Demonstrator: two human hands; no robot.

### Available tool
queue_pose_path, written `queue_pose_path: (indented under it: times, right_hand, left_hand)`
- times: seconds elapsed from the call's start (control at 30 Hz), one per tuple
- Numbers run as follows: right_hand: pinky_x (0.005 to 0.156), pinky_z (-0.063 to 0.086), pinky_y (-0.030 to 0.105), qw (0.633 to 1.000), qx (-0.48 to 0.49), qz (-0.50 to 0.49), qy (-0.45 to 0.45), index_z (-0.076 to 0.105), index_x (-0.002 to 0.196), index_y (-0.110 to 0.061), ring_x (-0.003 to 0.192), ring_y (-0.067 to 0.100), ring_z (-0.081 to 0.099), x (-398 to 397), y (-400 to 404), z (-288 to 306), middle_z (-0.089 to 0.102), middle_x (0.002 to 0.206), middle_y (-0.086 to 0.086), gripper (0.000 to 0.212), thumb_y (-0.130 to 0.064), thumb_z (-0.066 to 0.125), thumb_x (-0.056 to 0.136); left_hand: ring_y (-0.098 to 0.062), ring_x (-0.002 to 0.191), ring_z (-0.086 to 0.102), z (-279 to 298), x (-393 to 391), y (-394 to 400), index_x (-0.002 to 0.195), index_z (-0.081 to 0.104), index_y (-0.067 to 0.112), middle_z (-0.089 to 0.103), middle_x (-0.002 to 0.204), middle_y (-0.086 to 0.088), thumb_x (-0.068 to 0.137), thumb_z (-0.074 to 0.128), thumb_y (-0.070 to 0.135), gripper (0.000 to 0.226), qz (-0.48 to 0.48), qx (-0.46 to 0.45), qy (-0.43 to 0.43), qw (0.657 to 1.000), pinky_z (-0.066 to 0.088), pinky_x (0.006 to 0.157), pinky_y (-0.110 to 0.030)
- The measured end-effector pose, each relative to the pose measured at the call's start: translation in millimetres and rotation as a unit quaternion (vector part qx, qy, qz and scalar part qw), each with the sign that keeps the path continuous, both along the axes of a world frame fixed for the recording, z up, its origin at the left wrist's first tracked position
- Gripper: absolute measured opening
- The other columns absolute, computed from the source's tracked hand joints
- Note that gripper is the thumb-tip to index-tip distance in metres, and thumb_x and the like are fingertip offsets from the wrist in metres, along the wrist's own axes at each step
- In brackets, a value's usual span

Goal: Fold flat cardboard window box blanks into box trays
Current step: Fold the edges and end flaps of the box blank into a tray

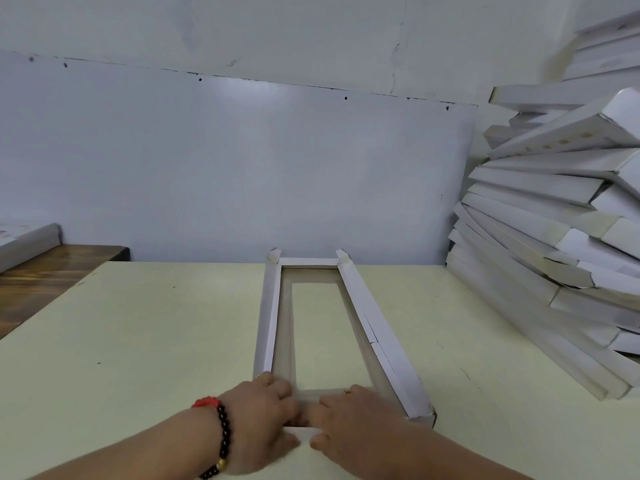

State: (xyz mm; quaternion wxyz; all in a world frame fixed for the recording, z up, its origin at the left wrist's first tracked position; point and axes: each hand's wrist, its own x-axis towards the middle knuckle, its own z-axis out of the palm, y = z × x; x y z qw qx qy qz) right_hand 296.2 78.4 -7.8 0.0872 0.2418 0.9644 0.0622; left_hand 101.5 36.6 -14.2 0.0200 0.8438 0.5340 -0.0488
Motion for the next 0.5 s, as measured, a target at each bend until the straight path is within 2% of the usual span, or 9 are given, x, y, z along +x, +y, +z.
queue_pose_path:
  times: [0.1, 0.17, 0.23, 0.3, 0.37, 0.4, 0.43, 0.47, 0.5]
  right_hand:
    - [0.098, 0.034, 0.039, 0.998, -0.046, -0.005, 0.032, 0.051, 0.121, -0.020, 0.105, 0.027, 0.053, 20, 10, 11, 0.059, 0.119, 0.005, 0.034, -0.040, 0.043, 0.094]
    - [0.097, 0.033, 0.037, 1.000, -0.018, 0.008, 0.005, 0.054, 0.113, -0.022, 0.104, 0.024, 0.052, 42, 19, 24, 0.060, 0.112, 0.003, 0.028, -0.038, 0.047, 0.090]
    - [0.096, 0.034, 0.036, 0.999, 0.030, 0.005, -0.020, 0.055, 0.107, -0.020, 0.099, 0.025, 0.052, 64, 26, 29, 0.059, 0.105, 0.004, 0.023, -0.034, 0.044, 0.093]
    - [0.097, 0.034, 0.034, 0.999, 0.042, -0.003, -0.012, 0.056, 0.105, -0.017, 0.096, 0.026, 0.052, 75, 28, 26, 0.059, 0.101, 0.005, 0.027, -0.035, 0.039, 0.097]
    - [0.094, 0.038, 0.028, 1.000, 0.029, -0.004, 0.008, 0.059, 0.100, -0.019, 0.093, 0.022, 0.056, 72, 19, 20, 0.062, 0.096, 0.002, 0.028, -0.039, 0.039, 0.098]
    - [0.088, 0.042, 0.023, 0.998, 0.052, 0.017, 0.027, 0.061, 0.091, -0.024, 0.085, 0.014, 0.059, 68, 18, 15, 0.064, 0.087, -0.005, 0.027, -0.041, 0.041, 0.095]
    - [0.080, 0.044, 0.019, 0.996, 0.079, 0.029, 0.038, 0.060, 0.080, -0.028, 0.074, 0.009, 0.058, 63, 16, 14, 0.062, 0.075, -0.011, 0.027, -0.045, 0.041, 0.091]
    - [0.076, 0.042, 0.021, 0.996, 0.070, 0.022, 0.040, 0.056, 0.073, -0.028, 0.067, 0.010, 0.054, 57, 15, 15, 0.060, 0.068, -0.010, 0.031, -0.046, 0.039, 0.090]
    - [0.077, 0.038, 0.027, 0.999, 0.036, 0.021, 0.034, 0.053, 0.071, -0.025, 0.068, 0.015, 0.050, 51, 17, 17, 0.058, 0.069, -0.006, 0.033, -0.043, 0.035, 0.092]
  left_hand:
    - [-0.024, 0.121, 0.036, -11, 3, -2, 0.121, 0.043, 0.023, 0.045, 0.124, -0.001, 0.099, 0.031, 0.047, 0.035, 0.000, 0.024, 0.055, 0.998, 0.034, 0.089, -0.037]
    - [-0.025, 0.119, 0.039, -10, -3, -2, 0.118, 0.042, 0.021, 0.050, 0.122, -0.001, 0.100, 0.030, 0.042, 0.029, 0.002, 0.027, 0.073, 0.997, 0.030, 0.091, -0.039]
    - [-0.027, 0.117, 0.041, -4, -8, -2, 0.116, 0.044, 0.021, 0.053, 0.118, -0.001, 0.097, 0.034, 0.031, 0.024, 0.019, 0.038, 0.098, 0.994, 0.021, 0.103, -0.044]
    - [-0.029, 0.113, 0.045, 0, -2, -3, 0.111, 0.048, 0.019, 0.056, 0.110, -0.003, 0.089, 0.039, 0.022, 0.024, 0.028, 0.071, 0.120, 0.990, 0.011, 0.112, -0.048]
    - [-0.027, 0.102, 0.053, -1, 19, -2, 0.101, 0.056, 0.019, 0.060, 0.100, -0.003, 0.085, 0.049, 0.026, 0.019, 0.019, 0.131, 0.103, 0.986, 0.023, 0.109, -0.042]
    - [-0.027, 0.099, 0.055, 0, 34, -2, 0.100, 0.058, 0.019, 0.061, 0.099, -0.004, 0.086, 0.052, 0.031, 0.020, 0.005, 0.148, 0.081, 0.986, 0.030, 0.103, -0.037]
    - [-0.028, 0.103, 0.055, -3, 49, -1, 0.107, 0.057, 0.017, 0.060, 0.107, -0.007, 0.090, 0.049, 0.032, 0.024, -0.008, 0.138, 0.057, 0.989, 0.030, 0.099, -0.036]
    - [-0.031, 0.110, 0.051, -7, 63, 2, 0.116, 0.053, 0.014, 0.056, 0.117, -0.012, 0.095, 0.042, 0.028, 0.028, -0.018, 0.114, 0.037, 0.993, 0.029, 0.098, -0.037]
    - [-0.033, 0.116, 0.047, -8, 73, 5, 0.124, 0.048, 0.012, 0.051, 0.124, -0.015, 0.097, 0.038, 0.024, 0.031, -0.008, 0.078, 0.038, 0.996, 0.029, 0.098, -0.039]
